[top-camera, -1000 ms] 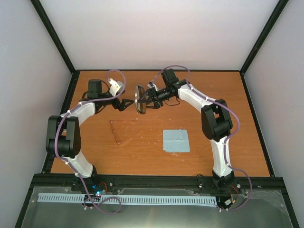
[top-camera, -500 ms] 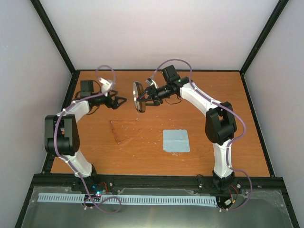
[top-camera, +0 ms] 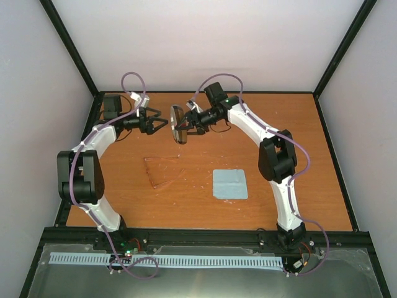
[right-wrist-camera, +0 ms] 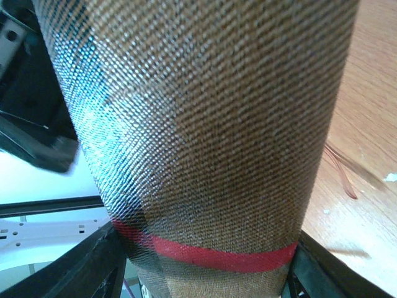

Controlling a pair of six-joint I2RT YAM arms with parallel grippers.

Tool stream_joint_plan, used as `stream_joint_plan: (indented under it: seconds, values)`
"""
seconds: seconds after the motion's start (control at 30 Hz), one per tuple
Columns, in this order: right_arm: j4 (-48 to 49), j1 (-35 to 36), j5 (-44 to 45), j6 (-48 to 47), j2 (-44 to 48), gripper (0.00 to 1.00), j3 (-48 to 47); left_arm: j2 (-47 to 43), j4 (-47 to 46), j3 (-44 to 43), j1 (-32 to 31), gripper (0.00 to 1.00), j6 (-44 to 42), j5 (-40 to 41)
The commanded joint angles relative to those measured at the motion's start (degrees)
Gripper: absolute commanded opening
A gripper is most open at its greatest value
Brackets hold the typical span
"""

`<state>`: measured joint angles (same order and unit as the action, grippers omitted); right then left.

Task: Organize the sunglasses
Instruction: Open the sunglasses case.

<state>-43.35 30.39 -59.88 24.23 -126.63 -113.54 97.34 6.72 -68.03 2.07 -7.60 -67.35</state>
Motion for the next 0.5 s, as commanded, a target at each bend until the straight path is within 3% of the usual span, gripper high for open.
stream_joint_plan:
  seconds: [0.0, 0.47]
  values:
    - [0.2, 1.4, -1.7, -0.2, -0.9, 0.03, -3.7, 0.5, 5.0, -2.3, -2.1, 1.00, -5.3, -0.9]
    - [0.3, 1.7, -4.0, -0.1, -0.4, 0.03, -5.6, 1.5, 4.5, 0.8, -3.6, 0.99, -9.8, 3.7]
